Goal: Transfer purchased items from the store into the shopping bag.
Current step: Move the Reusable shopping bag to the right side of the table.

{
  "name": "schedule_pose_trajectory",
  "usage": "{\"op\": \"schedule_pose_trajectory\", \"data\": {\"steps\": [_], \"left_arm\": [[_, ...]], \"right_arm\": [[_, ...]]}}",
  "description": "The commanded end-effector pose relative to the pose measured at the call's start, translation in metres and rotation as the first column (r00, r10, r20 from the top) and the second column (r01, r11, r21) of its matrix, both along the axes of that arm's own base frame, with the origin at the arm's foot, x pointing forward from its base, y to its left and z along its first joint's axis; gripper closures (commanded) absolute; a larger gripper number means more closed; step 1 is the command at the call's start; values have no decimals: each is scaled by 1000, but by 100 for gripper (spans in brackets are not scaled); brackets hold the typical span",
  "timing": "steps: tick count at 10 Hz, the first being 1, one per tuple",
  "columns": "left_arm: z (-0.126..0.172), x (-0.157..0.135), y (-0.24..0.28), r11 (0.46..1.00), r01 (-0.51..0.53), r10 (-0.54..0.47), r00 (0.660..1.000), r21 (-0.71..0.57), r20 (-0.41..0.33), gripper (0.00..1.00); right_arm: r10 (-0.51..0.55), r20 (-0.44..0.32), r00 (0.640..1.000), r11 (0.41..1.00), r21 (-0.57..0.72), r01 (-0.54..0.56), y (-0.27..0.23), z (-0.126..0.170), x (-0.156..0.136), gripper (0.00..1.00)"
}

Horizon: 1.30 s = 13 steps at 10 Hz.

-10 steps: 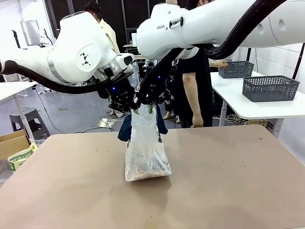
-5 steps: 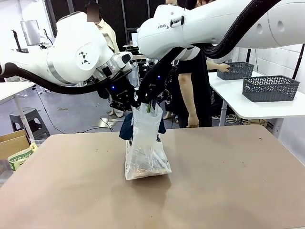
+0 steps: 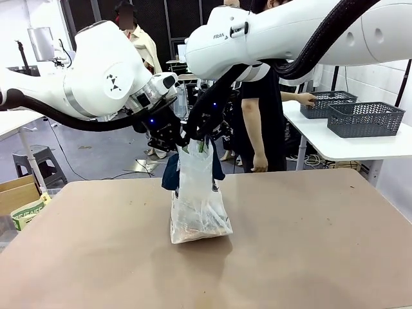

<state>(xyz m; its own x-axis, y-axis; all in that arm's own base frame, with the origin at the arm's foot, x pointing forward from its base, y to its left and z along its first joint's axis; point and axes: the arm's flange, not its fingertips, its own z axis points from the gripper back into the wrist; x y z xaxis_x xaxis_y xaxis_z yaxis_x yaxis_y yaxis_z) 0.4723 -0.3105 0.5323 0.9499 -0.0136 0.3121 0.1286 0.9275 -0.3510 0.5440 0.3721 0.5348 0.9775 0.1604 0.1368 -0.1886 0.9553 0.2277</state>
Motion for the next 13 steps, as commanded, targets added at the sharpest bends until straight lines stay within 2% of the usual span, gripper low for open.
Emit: {"op": "schedule_pose_trajectory", "data": {"steps": [1,3,6,13], "left_arm": [[3,0,-2,1000,1,-1,1000,-7,1,100],[-1,0,0,1000,1,-1,1000,2,-4,100],[-14,9,5,992,112,-114,993,61,33,100],[-2,32,18,986,160,-162,985,38,58,100]], "right_arm": [[-3,2,1000,1000,10,3,-1,1,1,100],[1,-1,1000,1000,-1,-1,0,-1,0,100],[-118,-20,993,993,-3,118,3,0,-7,100],[-202,-62,977,978,-66,198,0,4,-18,100]]}}
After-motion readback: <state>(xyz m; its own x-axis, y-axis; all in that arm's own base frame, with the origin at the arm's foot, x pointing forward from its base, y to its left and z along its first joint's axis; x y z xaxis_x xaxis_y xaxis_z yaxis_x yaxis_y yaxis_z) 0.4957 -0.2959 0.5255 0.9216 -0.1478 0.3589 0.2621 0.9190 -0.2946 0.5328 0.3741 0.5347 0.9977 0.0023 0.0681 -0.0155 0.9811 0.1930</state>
